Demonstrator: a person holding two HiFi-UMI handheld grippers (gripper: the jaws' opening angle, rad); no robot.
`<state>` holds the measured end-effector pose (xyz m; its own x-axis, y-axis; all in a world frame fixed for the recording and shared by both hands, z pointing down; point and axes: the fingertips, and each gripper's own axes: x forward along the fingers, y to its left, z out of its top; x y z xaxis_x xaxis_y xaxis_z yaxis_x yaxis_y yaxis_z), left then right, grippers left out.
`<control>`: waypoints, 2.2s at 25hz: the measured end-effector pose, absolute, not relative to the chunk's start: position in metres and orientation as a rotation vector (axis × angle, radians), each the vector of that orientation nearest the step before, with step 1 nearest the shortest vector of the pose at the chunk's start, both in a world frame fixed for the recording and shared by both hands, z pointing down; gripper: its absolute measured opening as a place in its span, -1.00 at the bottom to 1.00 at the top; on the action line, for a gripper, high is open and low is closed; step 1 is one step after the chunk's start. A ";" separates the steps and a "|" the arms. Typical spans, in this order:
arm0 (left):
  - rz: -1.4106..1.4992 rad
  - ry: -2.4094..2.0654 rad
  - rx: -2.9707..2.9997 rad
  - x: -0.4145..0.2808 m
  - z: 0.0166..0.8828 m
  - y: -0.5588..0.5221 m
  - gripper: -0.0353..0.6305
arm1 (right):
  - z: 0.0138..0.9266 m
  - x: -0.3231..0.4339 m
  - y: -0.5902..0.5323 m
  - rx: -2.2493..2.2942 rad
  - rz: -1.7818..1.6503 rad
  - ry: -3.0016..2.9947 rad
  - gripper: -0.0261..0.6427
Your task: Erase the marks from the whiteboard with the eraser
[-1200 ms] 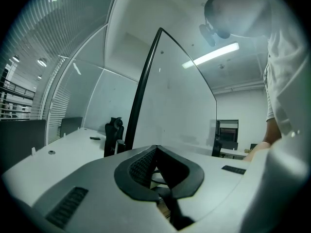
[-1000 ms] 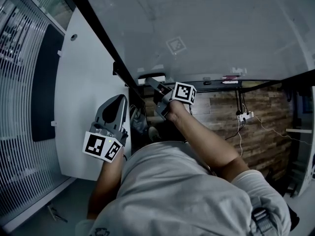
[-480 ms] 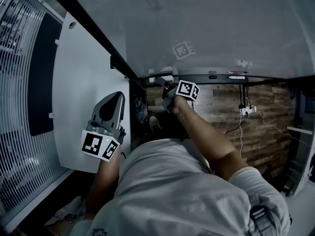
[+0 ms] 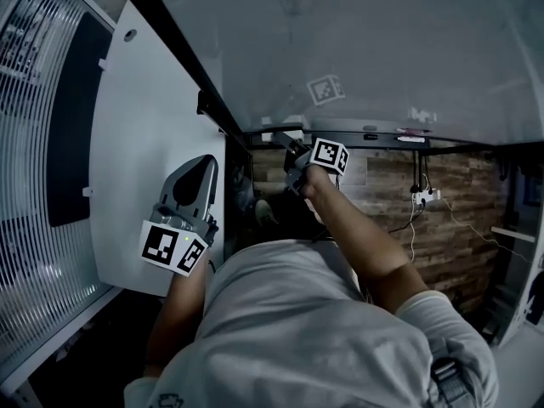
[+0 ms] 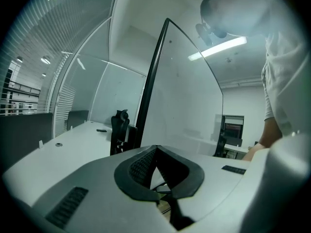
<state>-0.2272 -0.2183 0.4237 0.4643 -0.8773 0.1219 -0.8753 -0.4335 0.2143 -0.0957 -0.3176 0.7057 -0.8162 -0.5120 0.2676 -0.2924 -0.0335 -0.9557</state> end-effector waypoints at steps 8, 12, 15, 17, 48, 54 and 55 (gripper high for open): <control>-0.053 -1.506 2.503 -0.221 0.406 -0.216 -0.87 | 0.641 -0.097 -0.315 -0.750 -1.857 2.112 -0.20; -0.078 -1.491 2.533 -0.213 0.396 -0.214 -0.87 | 0.593 -0.097 -0.317 -0.677 -1.749 2.170 -0.20; -0.090 -1.475 2.558 -0.205 0.387 -0.216 -0.87 | 0.551 -0.099 -0.317 -0.598 -1.673 2.189 -0.20; -0.097 -1.465 2.574 -0.200 0.380 -0.215 -0.87 | 0.523 -0.099 -0.314 -0.554 -1.640 2.181 -0.20; 0.121 -1.432 2.472 -0.199 0.440 -0.247 -0.87 | 0.700 -0.077 -0.325 -0.734 -1.922 2.200 -0.20; 0.109 -1.423 2.484 -0.190 0.428 -0.240 -0.87 | 0.689 -0.070 -0.314 -0.765 -1.963 2.170 -0.20; 0.104 -1.423 2.490 -0.188 0.424 -0.238 -0.87 | 0.681 -0.069 -0.313 -0.757 -1.953 2.175 -0.20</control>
